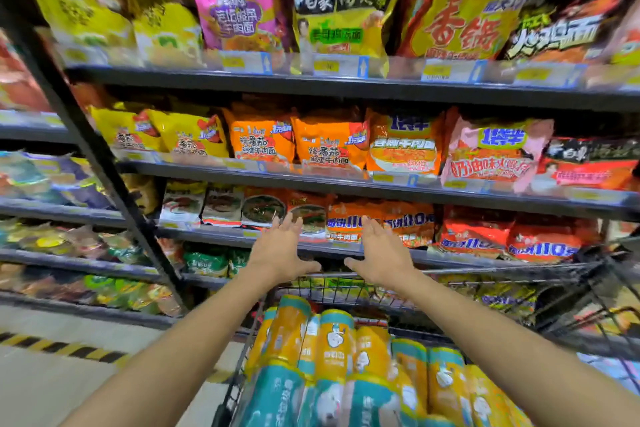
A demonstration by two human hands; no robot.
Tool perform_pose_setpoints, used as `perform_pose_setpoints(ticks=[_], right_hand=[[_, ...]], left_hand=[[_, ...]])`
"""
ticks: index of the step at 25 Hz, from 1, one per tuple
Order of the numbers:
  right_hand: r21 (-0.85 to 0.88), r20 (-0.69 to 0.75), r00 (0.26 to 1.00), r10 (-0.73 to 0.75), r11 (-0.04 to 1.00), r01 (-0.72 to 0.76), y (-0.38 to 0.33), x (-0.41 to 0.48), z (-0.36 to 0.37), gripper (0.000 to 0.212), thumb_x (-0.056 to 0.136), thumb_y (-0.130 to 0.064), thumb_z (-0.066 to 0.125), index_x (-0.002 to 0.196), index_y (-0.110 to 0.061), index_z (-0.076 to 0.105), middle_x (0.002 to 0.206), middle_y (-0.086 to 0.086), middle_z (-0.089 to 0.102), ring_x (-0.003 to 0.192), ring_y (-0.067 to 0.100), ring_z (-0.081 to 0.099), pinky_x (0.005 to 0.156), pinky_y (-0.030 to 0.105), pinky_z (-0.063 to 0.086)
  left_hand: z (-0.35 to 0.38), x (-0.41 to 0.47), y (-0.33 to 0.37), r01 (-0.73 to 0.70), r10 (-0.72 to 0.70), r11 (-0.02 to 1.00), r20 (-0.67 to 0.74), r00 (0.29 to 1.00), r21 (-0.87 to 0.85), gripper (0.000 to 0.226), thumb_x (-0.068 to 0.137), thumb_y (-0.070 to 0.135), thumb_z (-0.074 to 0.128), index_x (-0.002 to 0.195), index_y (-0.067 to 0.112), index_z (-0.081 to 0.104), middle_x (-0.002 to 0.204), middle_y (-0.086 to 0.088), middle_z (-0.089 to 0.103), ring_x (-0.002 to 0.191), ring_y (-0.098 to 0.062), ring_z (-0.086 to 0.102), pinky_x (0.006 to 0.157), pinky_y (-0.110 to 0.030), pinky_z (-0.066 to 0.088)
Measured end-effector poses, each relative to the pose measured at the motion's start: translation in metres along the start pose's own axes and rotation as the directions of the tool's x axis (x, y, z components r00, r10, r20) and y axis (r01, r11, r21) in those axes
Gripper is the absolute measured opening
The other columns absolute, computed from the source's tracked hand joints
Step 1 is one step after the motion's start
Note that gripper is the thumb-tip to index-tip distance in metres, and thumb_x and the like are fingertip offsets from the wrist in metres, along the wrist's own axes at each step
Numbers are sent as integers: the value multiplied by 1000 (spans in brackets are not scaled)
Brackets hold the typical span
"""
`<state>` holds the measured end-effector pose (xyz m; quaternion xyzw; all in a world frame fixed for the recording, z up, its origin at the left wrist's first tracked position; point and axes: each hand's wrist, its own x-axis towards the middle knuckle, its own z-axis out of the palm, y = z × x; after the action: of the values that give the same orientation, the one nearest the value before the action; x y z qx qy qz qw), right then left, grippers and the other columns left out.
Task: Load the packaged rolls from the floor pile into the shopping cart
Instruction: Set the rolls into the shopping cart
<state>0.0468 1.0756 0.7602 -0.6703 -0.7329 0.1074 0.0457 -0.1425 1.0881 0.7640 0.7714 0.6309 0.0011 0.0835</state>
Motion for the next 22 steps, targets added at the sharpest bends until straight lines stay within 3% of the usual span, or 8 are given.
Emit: perform_pose_setpoints(ticks=[6,11,13,15,19,22], right_hand=[[-34,-77,957,-279,960,277,-63,-13,-56,94,90,-53,54,152,-6,2,159,12,12,145,34,13,116,43,21],[76,-14,800,-599,797,599,-178,-62,-40,93,88,-51,56,152,-5,6,156,12,21,143,32,19,115,43,25],[65,4,692,-722,691,720,-232,-100,-24,91,88,-51,56,151,-5,9,153,13,27,140,31,26,112,42,28],[61,43,586,-809,587,807,-279,-138,-8,91,90,-51,54,152,-6,5,156,12,20,142,28,22,115,39,25],[168,125,366,-922,383,908,-379,-233,35,90,87,-51,58,152,-11,10,156,8,20,143,28,20,114,40,27],[196,186,206,-961,242,950,-441,-308,75,88,88,-51,58,151,-14,11,157,6,20,142,27,22,113,40,27]], left_hand=[[-69,-69,-18,189,-184,982,-138,973,26,105,79,68,56,153,17,2,160,-4,-3,147,-26,3,118,-42,12],[-69,-207,-74,500,-492,866,-199,848,-10,102,80,69,53,153,17,4,160,-4,-6,147,-27,0,118,-46,8],[-60,-277,-99,636,-629,771,-211,749,-40,103,78,71,54,153,18,7,160,-4,-4,147,-27,3,118,-47,12],[-51,-343,-120,742,-742,664,-214,636,-97,102,78,68,57,152,17,10,160,-6,4,145,-28,12,116,-44,19],[-19,-491,-151,907,-924,366,-199,327,-208,103,77,67,59,152,17,9,160,-5,7,146,-26,11,116,-44,13],[19,-590,-165,941,-978,170,-168,124,-293,102,76,66,61,152,19,12,160,-4,5,146,-26,10,117,-44,13]])
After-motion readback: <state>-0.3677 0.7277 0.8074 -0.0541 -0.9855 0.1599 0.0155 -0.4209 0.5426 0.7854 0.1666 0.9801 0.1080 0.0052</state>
